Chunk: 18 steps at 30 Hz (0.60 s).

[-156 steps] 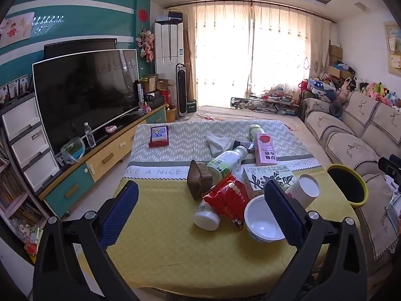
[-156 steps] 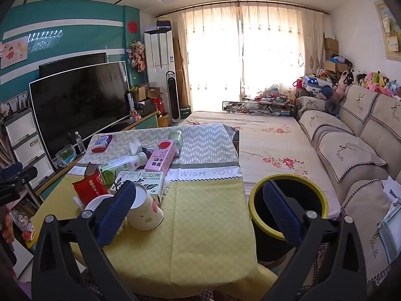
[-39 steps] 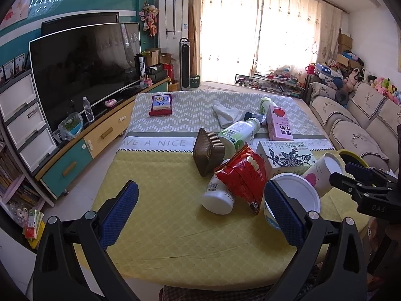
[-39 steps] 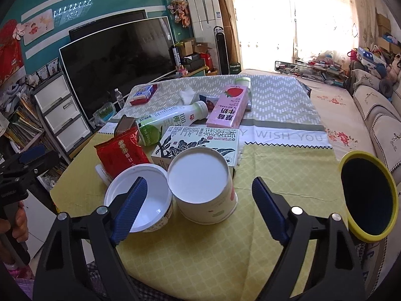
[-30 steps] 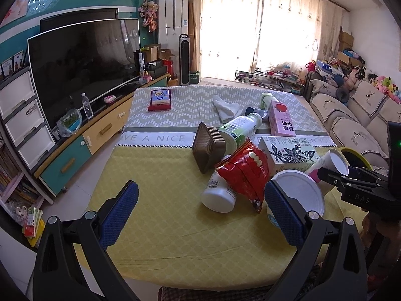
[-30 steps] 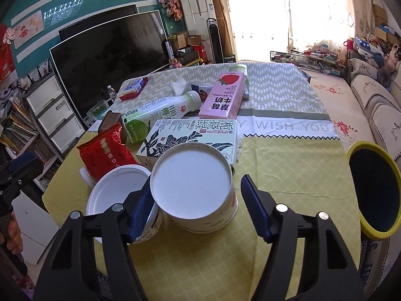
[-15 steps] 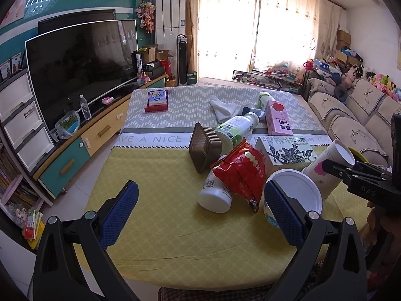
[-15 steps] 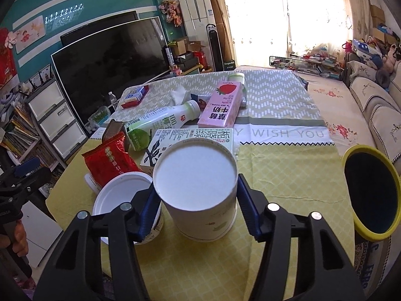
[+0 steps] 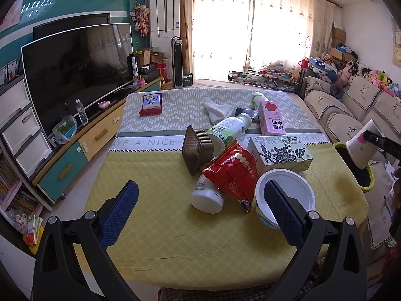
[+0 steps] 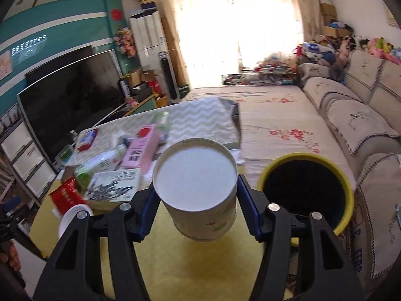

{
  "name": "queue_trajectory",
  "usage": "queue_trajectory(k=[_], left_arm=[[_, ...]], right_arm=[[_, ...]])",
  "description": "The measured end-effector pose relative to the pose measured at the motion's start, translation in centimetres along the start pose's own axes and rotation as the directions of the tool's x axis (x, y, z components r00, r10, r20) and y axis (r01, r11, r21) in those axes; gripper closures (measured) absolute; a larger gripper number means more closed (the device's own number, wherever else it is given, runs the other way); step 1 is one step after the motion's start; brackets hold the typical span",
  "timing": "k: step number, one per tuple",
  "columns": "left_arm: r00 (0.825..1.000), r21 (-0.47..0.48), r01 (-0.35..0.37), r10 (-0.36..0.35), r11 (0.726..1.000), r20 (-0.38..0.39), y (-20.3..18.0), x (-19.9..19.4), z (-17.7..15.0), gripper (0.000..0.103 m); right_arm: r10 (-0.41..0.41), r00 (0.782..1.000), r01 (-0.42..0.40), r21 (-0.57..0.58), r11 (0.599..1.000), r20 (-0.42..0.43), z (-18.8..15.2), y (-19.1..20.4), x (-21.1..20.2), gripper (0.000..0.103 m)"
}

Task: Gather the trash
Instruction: 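Carry the cup over the yellow-rimmed bin and release it with right gripper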

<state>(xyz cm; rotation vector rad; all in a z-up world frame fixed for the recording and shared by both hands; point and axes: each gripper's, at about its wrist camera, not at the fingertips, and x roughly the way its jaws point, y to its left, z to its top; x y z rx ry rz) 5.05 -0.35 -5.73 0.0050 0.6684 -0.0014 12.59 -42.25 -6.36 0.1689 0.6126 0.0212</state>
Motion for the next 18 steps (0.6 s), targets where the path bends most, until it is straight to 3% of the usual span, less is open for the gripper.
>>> queue_trajectory(k=[5,9,15,18], left_arm=[[1.0,0.017,0.004,-0.004,1.0,-0.013,-0.9,0.5,0.1,0.004],[1.0,0.042,0.007,-0.006,0.999,-0.027,-2.1,0.9,0.2,0.004],[0.999,0.078,0.018,-0.014,0.997,-0.047,-4.1,1.6,0.6,0.004],[0.998,0.093,0.024,-0.019,0.995,-0.054,-4.9,2.0,0.7,0.004]], right_arm=[[-0.182,0.983,0.184,0.078,0.98,-0.038,0.5,-7.4,3.0,0.046],[-0.258,0.96,0.27,0.109,0.957,-0.111,-0.2,-11.4,6.7,0.046],[-0.304,0.93,0.336,0.141,0.931,-0.209,-1.5,-15.4,11.4,0.042],[-0.299,0.927,0.338,0.162,0.927,-0.225,-1.6,-16.2,12.2,0.042]])
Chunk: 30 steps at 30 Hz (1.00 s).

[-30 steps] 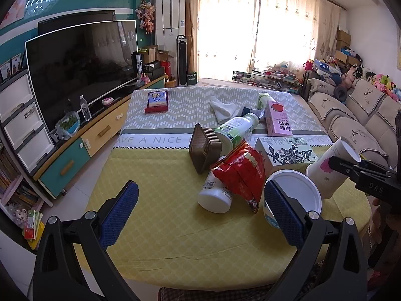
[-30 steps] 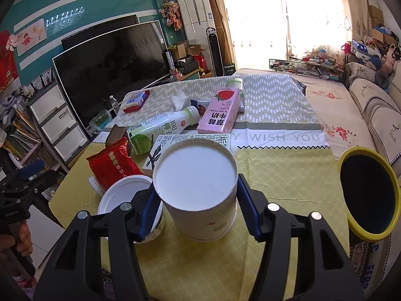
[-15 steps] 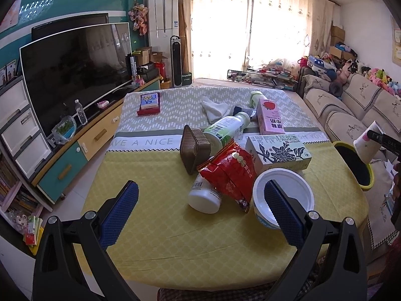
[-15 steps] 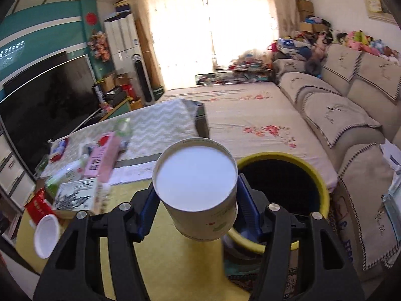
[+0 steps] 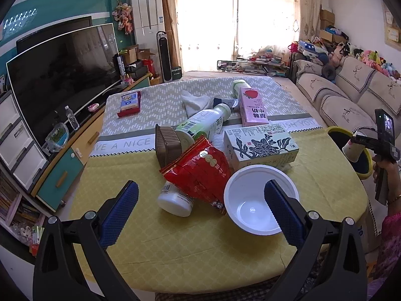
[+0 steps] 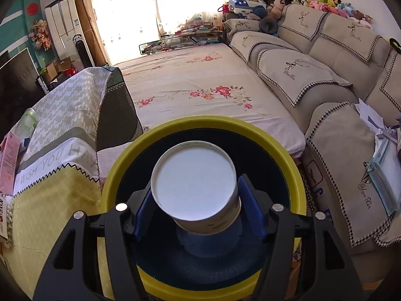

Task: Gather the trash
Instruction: 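Carry the cup over the yellow-rimmed bin and release it with right gripper, then grasp the white plastic bowl rim with the left gripper and lift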

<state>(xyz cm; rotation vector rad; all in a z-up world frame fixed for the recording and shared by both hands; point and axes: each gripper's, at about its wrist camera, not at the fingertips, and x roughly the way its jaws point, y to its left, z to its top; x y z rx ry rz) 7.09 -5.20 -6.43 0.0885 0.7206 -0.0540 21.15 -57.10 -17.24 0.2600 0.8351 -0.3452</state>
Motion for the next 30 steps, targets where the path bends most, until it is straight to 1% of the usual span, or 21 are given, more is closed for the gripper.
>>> queue_trajectory(k=[4,8,10,13,15,18,20,23,24,26,27,28,29,30], left_arm=[[1.0,0.017,0.012,-0.012,1.0,-0.011,-1.0,0.4,0.1,0.004],[0.999,0.028,0.032,-0.031,0.999,-0.023,-1.7,0.8,-0.1,0.004],[0.999,0.03,0.044,-0.044,0.999,-0.025,-1.9,0.8,-0.3,0.004],[0.997,0.031,0.073,-0.072,0.997,-0.029,-2.2,0.8,-0.5,0.004],[0.995,0.029,0.093,-0.092,0.995,-0.039,-2.3,0.9,-0.6,0.007],[0.991,0.02,0.113,-0.112,0.993,-0.068,-2.5,1.5,-0.8,0.016],[0.987,0.002,0.131,-0.13,0.991,-0.097,-2.4,2.2,-1.0,0.03],[0.979,-0.027,0.151,-0.154,0.988,-0.133,-2.4,3.4,-1.1,0.042],[0.978,-0.03,0.153,-0.156,0.988,-0.138,-2.4,3.7,-1.1,0.044],[0.976,-0.03,0.153,-0.155,0.988,-0.151,-2.6,4.3,-1.0,0.055],[0.974,-0.029,0.155,-0.158,0.987,-0.162,-2.7,4.7,-1.0,0.058],[0.972,-0.029,0.156,-0.159,0.987,-0.175,-2.8,5.1,-1.0,0.065],[0.97,-0.029,0.155,-0.157,0.988,-0.186,-2.9,5.3,-1.1,0.069],[0.968,-0.028,0.155,-0.157,0.988,-0.196,-3.0,5.6,-1.1,0.07]], right_arm=[[0.01,0.999,-0.01,-0.004,1.0,0.032,-0.2,0.0,-1.0,0.041],[0.031,0.998,-0.031,-0.004,1.0,0.046,-0.4,-0.1,-2.3,0.041],[0.039,0.997,-0.038,-0.006,0.999,0.061,-0.7,0.1,-3.3,0.037],[0.057,0.995,-0.057,-0.007,0.998,0.083,-1.4,0.3,-4.7,0.036],[0.079,0.993,-0.078,-0.011,0.997,0.088,-1.8,0.6,-5.5,0.035],[0.103,0.99,-0.101,-0.024,0.995,0.091,-2.1,1.0,-6.3,0.035],[0.116,0.989,-0.114,-0.033,0.993,0.092,-2.2,1.3,-6.5,0.034],[0.129,0.988,-0.126,-0.041,0.991,0.088,-2.3,1.9,-6.6,0.034],[0.133,0.987,-0.129,-0.042,0.991,0.087,-2.3,2.1,-6.5,0.034],[0.14,0.987,-0.137,-0.044,0.99,0.079,-2.3,2.3,-6.3,0.034],[0.143,0.987,-0.139,-0.045,0.989,0.076,-2.5,2.4,-6.2,0.034],[0.144,0.987,-0.141,-0.046,0.989,0.072,-2.5,2.5,-6.1,0.034],[0.145,0.987,-0.142,-0.047,0.989,0.068,-2.5,2.5,-6.0,0.034],[0.148,0.987,-0.145,-0.046,0.988,0.065,-2.6,2.5,-6.0,0.034]])
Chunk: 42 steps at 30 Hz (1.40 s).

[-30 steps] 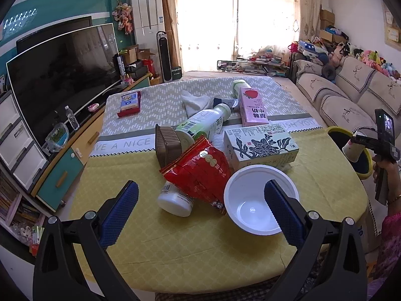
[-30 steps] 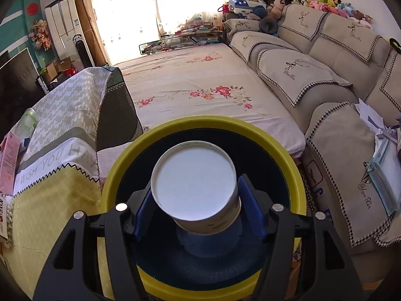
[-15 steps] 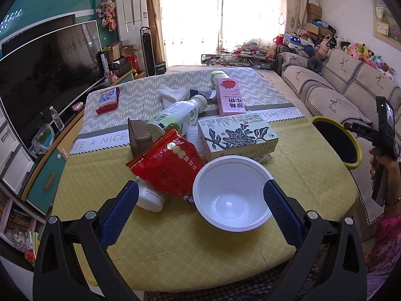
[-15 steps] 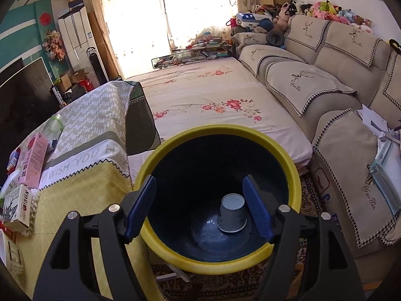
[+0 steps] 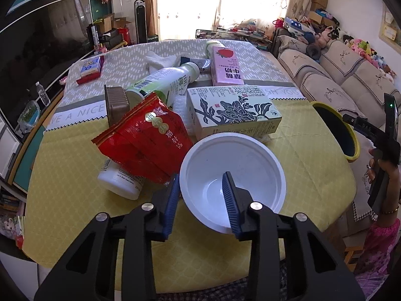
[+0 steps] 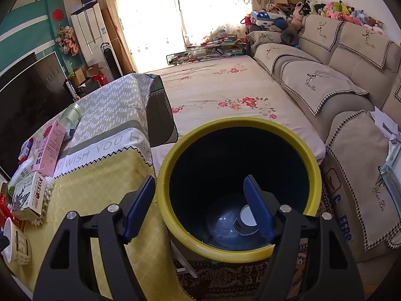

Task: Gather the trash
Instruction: 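Grasp the white plastic bowl rim with the left gripper and lift, then carry the bowl over the bin and open the left gripper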

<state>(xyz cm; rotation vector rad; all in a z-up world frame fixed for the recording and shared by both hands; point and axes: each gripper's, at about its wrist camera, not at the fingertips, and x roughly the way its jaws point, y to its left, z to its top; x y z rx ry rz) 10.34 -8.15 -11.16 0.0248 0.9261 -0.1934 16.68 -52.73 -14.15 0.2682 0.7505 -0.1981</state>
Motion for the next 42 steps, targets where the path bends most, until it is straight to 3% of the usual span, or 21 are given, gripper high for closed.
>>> queue_trajectory(k=[4,7,14,18,24,28,33,38,42], left_arm=[[1.0,0.01,-0.006,0.007,1.0,-0.027,-0.3,0.9,0.0,0.086],[0.999,0.016,-0.012,0.012,1.0,-0.032,-0.3,1.3,-0.1,0.092],[0.999,0.037,-0.013,0.014,0.999,-0.032,-0.4,1.7,0.1,0.092],[0.999,0.054,0.04,-0.039,0.998,-0.008,-0.9,1.0,0.4,0.095],[0.996,0.153,0.054,-0.064,0.987,0.061,-3.8,-1.1,2.3,0.096],[0.99,0.226,0.082,-0.106,0.971,0.095,-6.6,-2.1,4.3,0.096],[0.978,0.341,0.127,-0.176,0.931,0.116,-12.1,-1.9,7.9,0.096],[0.955,0.416,0.219,-0.282,0.882,0.095,-19.0,0.4,11.9,0.096],[0.946,0.465,0.247,-0.316,0.85,0.073,-25.0,3.1,14.1,0.096]], right_arm=[[0.003,1.0,-0.003,0.004,1.0,-0.002,-0.1,-0.2,0.2,0.034],[0.004,1.0,-0.004,0.007,1.0,-0.002,-0.2,-0.3,0.2,0.033],[0.009,1.0,-0.009,0.013,1.0,-0.006,-0.6,-0.4,0.2,0.033],[0.015,1.0,-0.015,0.017,1.0,-0.001,-0.7,-0.6,-0.1,0.033],[0.019,0.999,-0.02,0.049,0.999,0.032,-0.7,-1.9,-1.5,0.033],[0.005,0.998,-0.009,0.072,0.997,0.058,-0.9,-3.2,-2.7,0.033],[-0.05,0.992,0.037,0.112,0.993,0.118,-1.1,-5.7,-5.5,0.033],[-0.141,0.975,0.115,0.156,0.981,0.172,-1.3,-8.9,-8.4,0.03],[-0.175,0.969,0.141,0.195,0.971,0.175,-1.7,-11.5,-9.3,0.029]])
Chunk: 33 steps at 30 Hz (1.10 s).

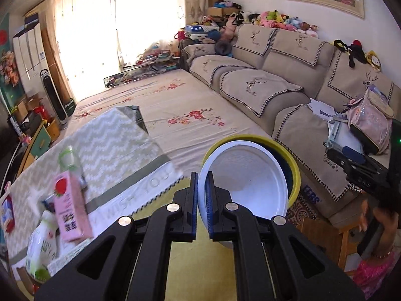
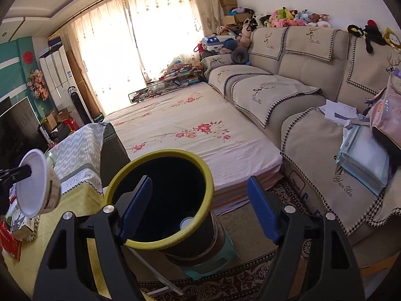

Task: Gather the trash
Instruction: 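Carry the bowl over the bin and open the left gripper, then reach the right gripper to the pink strawberry milk carton and grasp it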

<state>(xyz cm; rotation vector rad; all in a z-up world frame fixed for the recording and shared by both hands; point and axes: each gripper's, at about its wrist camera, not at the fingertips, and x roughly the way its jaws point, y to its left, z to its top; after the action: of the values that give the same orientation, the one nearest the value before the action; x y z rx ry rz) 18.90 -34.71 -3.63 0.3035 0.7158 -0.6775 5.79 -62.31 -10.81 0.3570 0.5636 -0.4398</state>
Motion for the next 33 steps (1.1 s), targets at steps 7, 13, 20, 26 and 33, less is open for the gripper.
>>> queue_trajectory(k=[7,13,20,26,33], left_arm=[[0.995,0.028,0.034,-0.031,0.999,-0.099,-4.0,8.8,3.2,0.096],[0.991,0.011,0.035,-0.034,0.999,-0.13,-4.9,11.7,2.8,0.044],[0.998,-0.027,0.067,-0.068,0.997,-0.013,-3.0,5.0,1.7,0.033],[0.994,-0.107,0.021,-0.009,0.994,0.107,1.5,-4.0,-1.8,0.016],[0.964,-0.27,-0.171,0.218,0.948,0.154,9.0,-13.4,-8.5,0.009]], right_arm=[[-0.021,0.999,0.022,0.043,0.999,-0.026,-0.3,-2.8,0.8,0.029],[-0.015,0.999,0.018,0.05,0.999,-0.049,-0.6,-3.2,1.9,0.028],[0.003,0.998,0.0,0.042,0.999,-0.061,-0.9,-2.0,2.1,0.026],[0.045,0.996,-0.046,-0.008,0.999,-0.08,-1.1,0.9,2.2,0.025],[0.161,0.98,-0.174,-0.119,0.977,-0.114,-2.0,8.3,1.7,0.024]])
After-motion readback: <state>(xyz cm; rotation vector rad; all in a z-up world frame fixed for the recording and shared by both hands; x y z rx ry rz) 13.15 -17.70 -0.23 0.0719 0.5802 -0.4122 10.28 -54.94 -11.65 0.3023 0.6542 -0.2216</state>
